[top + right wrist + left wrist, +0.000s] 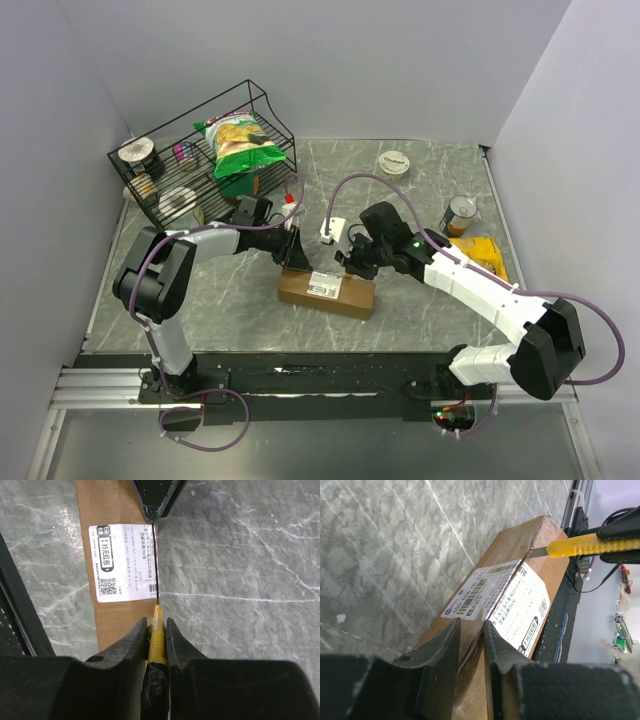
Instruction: Unpack the express box
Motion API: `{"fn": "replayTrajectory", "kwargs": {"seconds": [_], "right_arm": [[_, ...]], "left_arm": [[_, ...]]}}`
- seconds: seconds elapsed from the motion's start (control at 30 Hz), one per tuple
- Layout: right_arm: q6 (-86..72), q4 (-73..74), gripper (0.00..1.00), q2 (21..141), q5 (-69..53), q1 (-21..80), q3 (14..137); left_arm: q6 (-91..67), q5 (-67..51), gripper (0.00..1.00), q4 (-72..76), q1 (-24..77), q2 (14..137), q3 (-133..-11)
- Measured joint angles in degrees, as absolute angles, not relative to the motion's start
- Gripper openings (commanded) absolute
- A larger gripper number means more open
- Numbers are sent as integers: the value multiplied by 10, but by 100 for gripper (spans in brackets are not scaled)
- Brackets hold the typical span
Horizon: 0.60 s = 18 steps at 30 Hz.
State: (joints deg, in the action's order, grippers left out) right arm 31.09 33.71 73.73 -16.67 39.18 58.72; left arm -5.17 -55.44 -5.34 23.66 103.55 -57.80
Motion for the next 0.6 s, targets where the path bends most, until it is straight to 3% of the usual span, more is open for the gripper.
{"fn": "replayTrajectory", "kwargs": {"seconds": [0.6], "right_arm": [[344, 352, 0, 696, -209, 354, 561]], "left_arm": [[-52, -571, 19, -54, 242, 1048, -590]]}}
